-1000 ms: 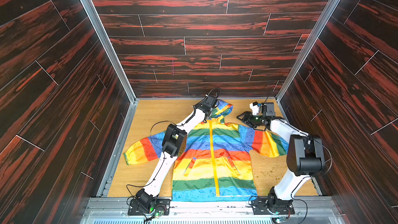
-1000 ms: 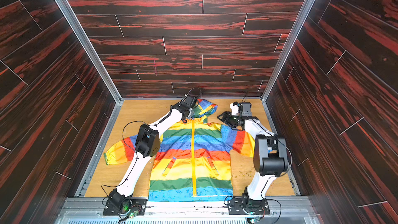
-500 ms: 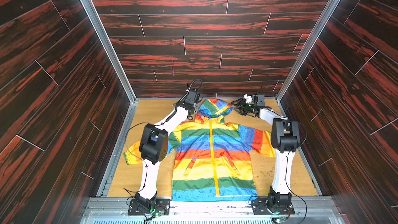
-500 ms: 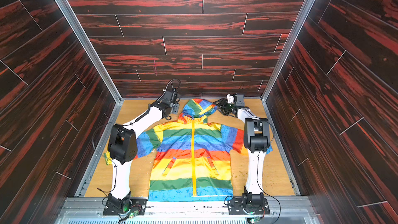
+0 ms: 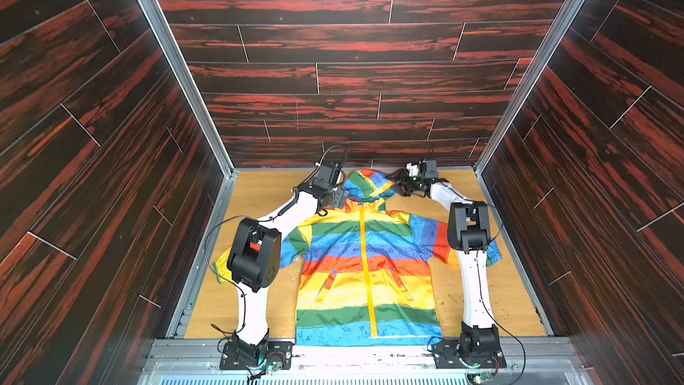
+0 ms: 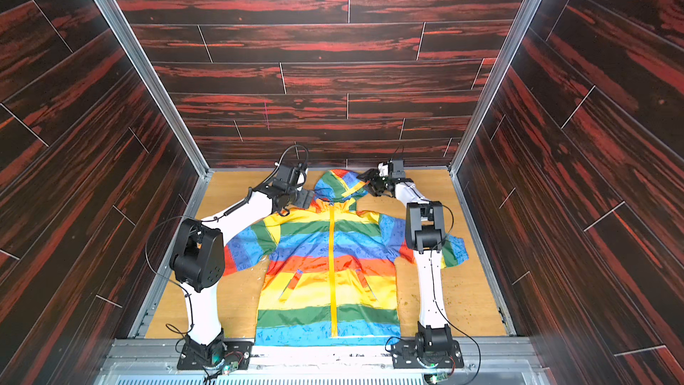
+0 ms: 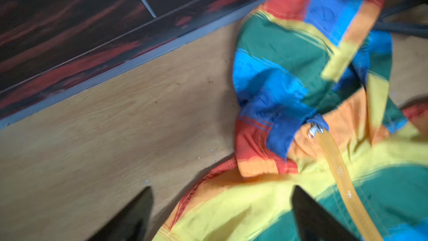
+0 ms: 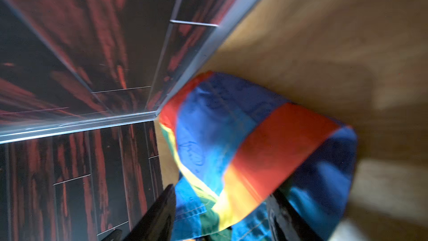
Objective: Unzip the jacket
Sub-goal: Flatten out the jacket at the center of the board.
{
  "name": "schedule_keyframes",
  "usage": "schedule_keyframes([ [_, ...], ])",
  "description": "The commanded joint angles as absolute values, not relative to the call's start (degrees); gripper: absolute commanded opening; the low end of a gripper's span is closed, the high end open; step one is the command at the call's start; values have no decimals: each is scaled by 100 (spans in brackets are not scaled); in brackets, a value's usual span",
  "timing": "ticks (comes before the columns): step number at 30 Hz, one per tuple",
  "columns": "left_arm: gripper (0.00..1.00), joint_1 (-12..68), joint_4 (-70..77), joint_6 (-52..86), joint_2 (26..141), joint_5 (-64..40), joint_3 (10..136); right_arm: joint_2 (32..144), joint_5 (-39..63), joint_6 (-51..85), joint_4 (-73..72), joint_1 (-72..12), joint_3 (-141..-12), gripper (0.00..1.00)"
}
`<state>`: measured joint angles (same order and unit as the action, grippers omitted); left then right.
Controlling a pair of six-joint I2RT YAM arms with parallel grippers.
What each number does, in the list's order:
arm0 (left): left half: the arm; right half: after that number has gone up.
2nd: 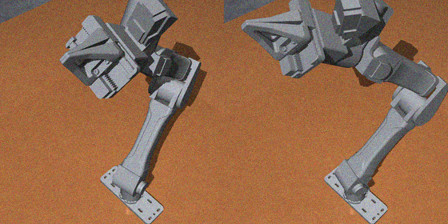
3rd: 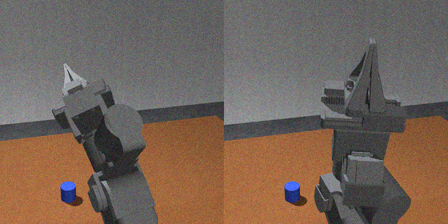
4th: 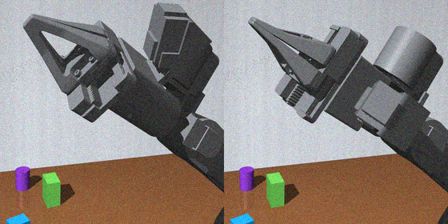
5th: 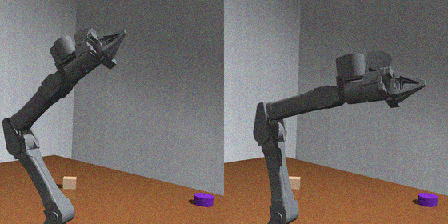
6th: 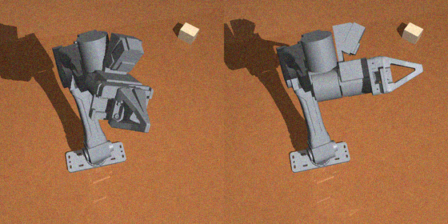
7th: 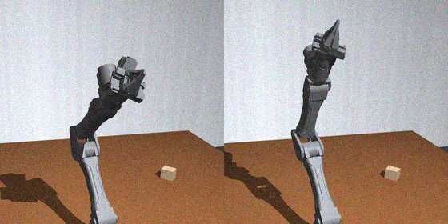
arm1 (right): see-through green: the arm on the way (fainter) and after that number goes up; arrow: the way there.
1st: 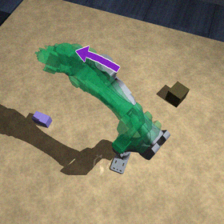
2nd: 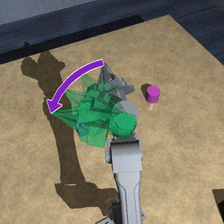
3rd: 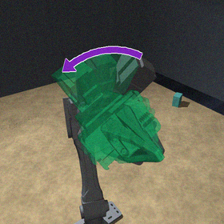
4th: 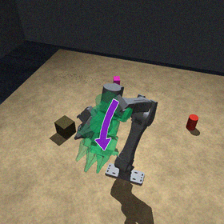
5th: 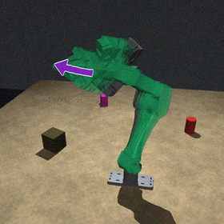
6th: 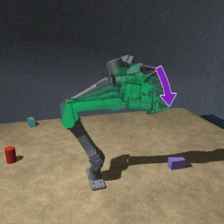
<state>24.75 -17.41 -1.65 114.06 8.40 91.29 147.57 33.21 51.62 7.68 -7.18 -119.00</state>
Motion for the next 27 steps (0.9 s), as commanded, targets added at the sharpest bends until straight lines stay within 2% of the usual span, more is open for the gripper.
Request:
schedule_keyframes([
  [1, 100, 2479, -1611, -245, 10984, 461, 9075, 14958, 3145, 5074, 1183, -820, -12088, 63],
  [7, 100, 2479, -1398, -572, 11028, 258, 9000, 15147, 3213, 5027, 1094, -879, -12376, 62],
  [12, 98, 2479, -1369, -607, 11152, 227, 9039, 15569, 3653, 5051, 935, -978, -13182, 48],
  [18, 96, 2479, -1402, -597, 11224, 255, 9088, 15928, 3799, 5088, 1024, -1094, -13808, 40],
  [20, 97, 2479, -1389, -627, 11245, 285, 9104, 15973, 3825, 5137, 955, -1099, -13824, 33],
  [24, 97, 2487, -1305, -606, 11366, 655, 9155, 16030, 3985, 5249, 912, -1175, -14034, 0],
  [27, 97, 2500, -1171, -617, 11480, 703, 9137, 15890, 4048, 5213, 976, -1292, -14195, 0],
])
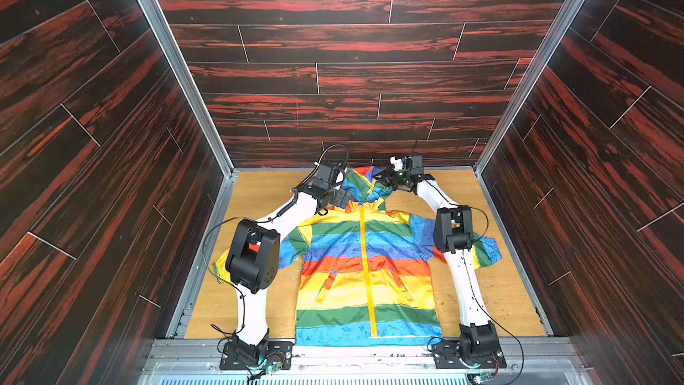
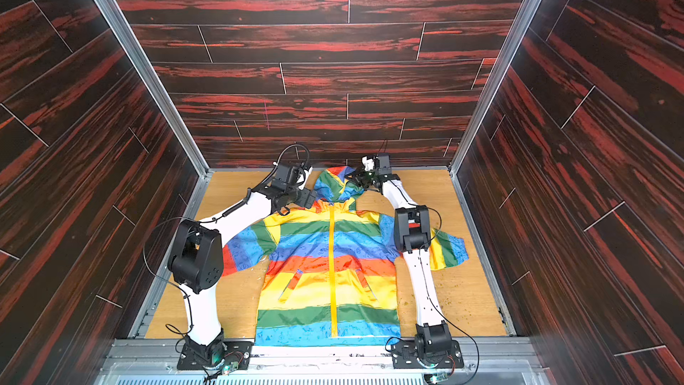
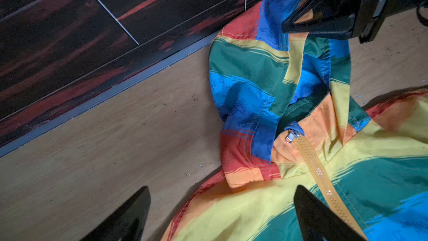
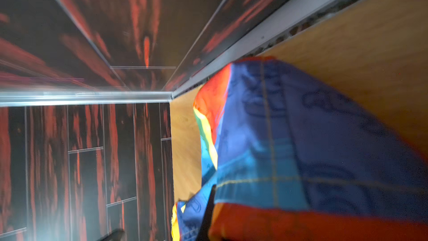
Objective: Unzip the jacket
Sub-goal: Flatten out the jacket at the center of the board.
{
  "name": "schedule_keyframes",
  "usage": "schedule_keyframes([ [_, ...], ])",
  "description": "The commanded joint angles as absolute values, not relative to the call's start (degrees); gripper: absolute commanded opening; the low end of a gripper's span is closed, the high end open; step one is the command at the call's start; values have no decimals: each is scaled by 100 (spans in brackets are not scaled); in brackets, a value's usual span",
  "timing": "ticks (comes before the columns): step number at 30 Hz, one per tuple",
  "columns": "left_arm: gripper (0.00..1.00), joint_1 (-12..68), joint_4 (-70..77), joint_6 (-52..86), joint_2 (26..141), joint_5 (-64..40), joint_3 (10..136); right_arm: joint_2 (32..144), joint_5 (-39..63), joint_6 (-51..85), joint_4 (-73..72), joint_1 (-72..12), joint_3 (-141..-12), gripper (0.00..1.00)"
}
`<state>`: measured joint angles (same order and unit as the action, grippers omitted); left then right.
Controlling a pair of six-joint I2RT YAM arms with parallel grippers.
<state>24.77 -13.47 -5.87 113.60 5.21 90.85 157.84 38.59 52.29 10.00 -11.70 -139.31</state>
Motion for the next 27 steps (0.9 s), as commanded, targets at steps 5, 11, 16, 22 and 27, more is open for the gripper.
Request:
schedule_keyframes([
  [5, 97, 2566, -791, -383, 11625, 702, 9047, 15452, 4083, 5429, 602, -1423, -14124, 0],
  [11, 97, 2762, -637, -5, 11970, 908, 9443, 15296, 4266, 6125, 0, -1455, -14124, 0],
  [16, 98, 2830, -615, 328, 12314, 1011, 9854, 15191, 4342, 6459, -257, -1468, -14160, 0],
  [22, 98, 2839, -652, 720, 12754, 1039, 10351, 15017, 4411, 6699, -385, -1467, -14268, 0],
  [27, 98, 2839, -957, 961, 13295, 1105, 11145, 14925, 4504, 6953, -473, -1468, -14270, 0],
])
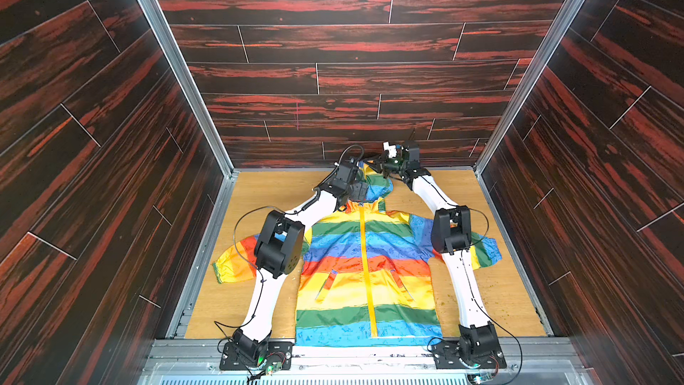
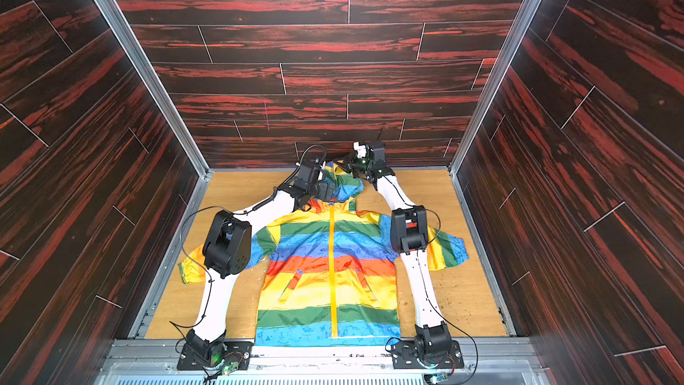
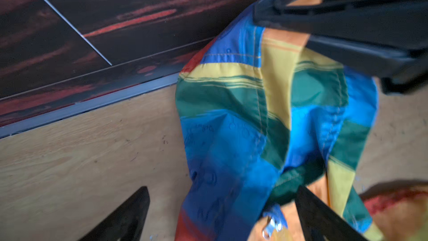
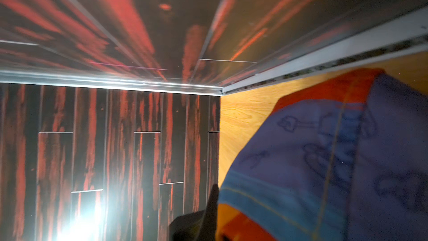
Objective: Unzip the jacket
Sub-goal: Flatten out the jacket at the center of the board.
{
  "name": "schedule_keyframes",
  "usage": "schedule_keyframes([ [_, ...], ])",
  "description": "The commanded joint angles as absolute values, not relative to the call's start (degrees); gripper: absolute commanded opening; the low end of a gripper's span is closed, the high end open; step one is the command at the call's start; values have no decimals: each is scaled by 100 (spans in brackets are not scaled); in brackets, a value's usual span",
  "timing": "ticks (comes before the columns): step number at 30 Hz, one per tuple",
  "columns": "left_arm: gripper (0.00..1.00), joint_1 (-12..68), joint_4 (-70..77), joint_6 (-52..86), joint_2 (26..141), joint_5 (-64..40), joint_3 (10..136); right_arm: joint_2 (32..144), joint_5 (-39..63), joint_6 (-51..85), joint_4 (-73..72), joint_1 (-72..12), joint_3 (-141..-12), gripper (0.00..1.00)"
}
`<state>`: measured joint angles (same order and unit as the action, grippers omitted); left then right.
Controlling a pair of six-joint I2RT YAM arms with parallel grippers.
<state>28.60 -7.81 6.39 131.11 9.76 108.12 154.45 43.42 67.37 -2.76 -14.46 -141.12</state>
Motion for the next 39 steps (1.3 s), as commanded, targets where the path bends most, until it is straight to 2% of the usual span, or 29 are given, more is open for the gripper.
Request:
schedule_keyframes([
  [1, 98, 2839, -979, 1008, 13384, 1157, 11279, 14912, 4528, 7018, -511, -1475, -14266, 0],
  [7, 98, 2848, -960, 1217, 13792, 1285, 11877, 14827, 4545, 7266, -650, -1512, -14285, 0],
  [13, 98, 2922, -575, 1108, 13756, 1013, 11807, 14836, 4601, 7334, -609, -1512, -14327, 0],
  [22, 98, 3006, 727, 669, 12933, -161, 10183, 14940, 4654, 7251, -440, -1503, -14560, 0],
  [25, 98, 3013, 341, 598, 13012, 376, 10421, 14935, 4683, 7235, -390, -1503, -14603, 0],
  [30, 96, 3015, -699, 706, 13554, 1741, 11568, 14873, 4739, 7170, -279, -1503, -14598, 0],
  [33, 87, 3006, -1034, 1025, 13713, 2497, 11984, 14820, 4755, 6997, -87, -1503, -14592, 0],
  [34, 80, 3006, -1007, 1070, 13689, 2642, 11981, 14810, 4755, 6919, -6, -1497, -14585, 0],
  [36, 59, 2991, -882, 1137, 13601, 2841, 11851, 14801, 4783, 6816, 99, -1494, -14565, 0],
  [37, 54, 2968, -809, 1170, 13556, 2840, 11768, 14802, 4798, 6789, 135, -1490, -14542, 0],
  [39, 45, 2908, -824, 1254, 13532, 2820, 11742, 14816, 4856, 6775, 124, -1481, -14490, 8],
])
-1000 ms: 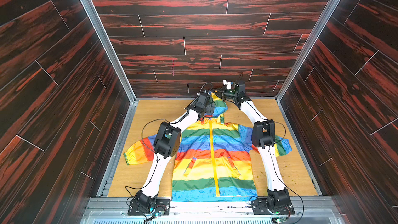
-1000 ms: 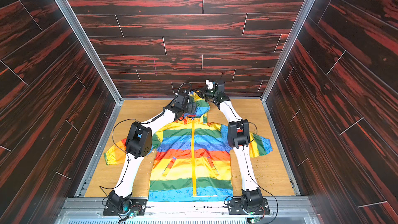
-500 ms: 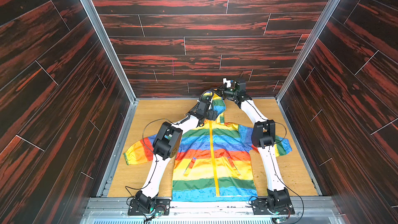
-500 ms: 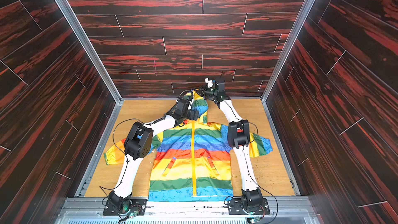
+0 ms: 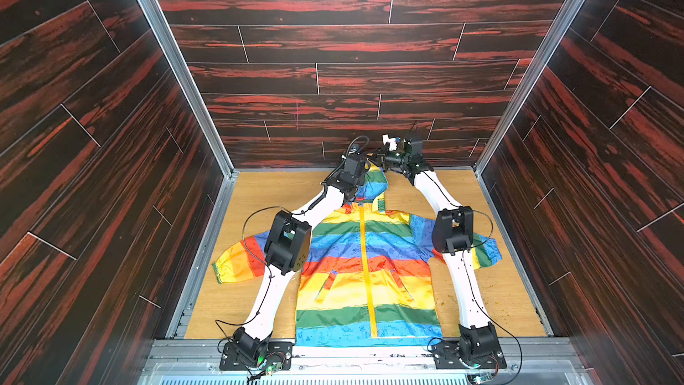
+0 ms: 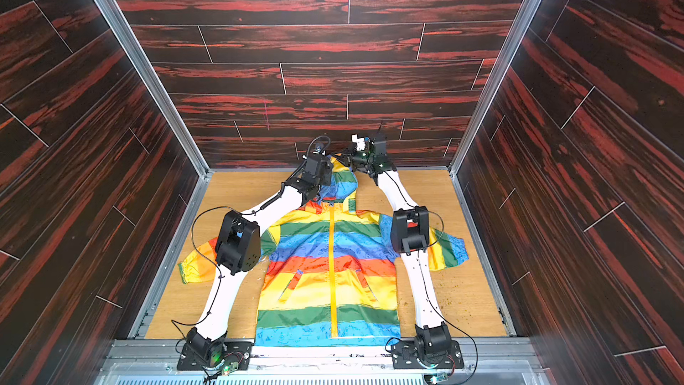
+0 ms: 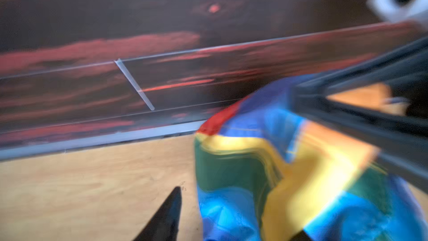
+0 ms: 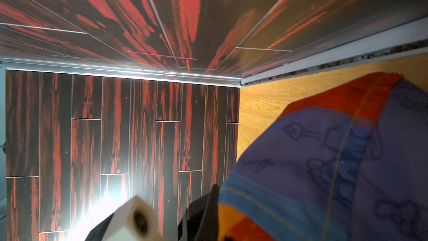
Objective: Unzip the jacket
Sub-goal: Flatten out the jacket at the center of the board.
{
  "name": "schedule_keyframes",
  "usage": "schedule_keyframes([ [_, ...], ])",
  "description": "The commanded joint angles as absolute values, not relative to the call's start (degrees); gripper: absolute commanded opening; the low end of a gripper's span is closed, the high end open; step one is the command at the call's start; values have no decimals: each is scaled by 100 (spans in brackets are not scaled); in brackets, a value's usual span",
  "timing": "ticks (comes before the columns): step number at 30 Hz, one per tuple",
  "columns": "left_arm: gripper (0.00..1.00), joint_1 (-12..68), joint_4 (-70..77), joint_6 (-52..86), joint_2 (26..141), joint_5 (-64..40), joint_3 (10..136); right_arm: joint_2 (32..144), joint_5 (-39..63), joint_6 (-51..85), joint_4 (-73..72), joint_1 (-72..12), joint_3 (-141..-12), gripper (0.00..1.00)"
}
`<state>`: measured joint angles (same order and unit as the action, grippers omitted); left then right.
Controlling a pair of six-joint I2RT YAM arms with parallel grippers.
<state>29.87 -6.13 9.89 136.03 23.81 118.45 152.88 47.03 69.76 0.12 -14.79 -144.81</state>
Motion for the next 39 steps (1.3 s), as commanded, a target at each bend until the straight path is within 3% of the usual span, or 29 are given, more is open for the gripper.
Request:
schedule_keyframes([
  [1, 38, 2872, -865, 1297, 13543, 2806, 11761, 14826, 4902, 6770, 84, -1477, -14460, 9],
  [6, 33, 2644, -1072, 1353, 13661, 2660, 11939, 14862, 5001, 6792, 17, -1468, -14449, 14],
  [10, 33, 2506, -1211, 950, 13869, 2683, 12352, 14829, 4997, 6530, 224, -1403, -14467, 34],
  [18, 35, 2133, -2027, 423, 14492, 2352, 13570, 14554, 4913, 5670, 1041, -1134, -14022, 32],
  [24, 75, 2101, -2157, 198, 14055, 305, 13087, 14142, 4414, 4383, 2216, -970, -13670, 34],
  [27, 80, 2156, -2000, 110, 13776, -339, 12568, 13738, 3982, 3950, 2434, -824, -13067, 35],
  [35, 82, 2332, -2116, -209, 13310, -358, 11906, 12824, 2934, 2376, 3193, -751, -11668, 39],
  [39, 81, 2178, -1261, -406, 12545, -1983, 10624, 12148, 2962, 2264, 2573, -758, -10265, 35],
])
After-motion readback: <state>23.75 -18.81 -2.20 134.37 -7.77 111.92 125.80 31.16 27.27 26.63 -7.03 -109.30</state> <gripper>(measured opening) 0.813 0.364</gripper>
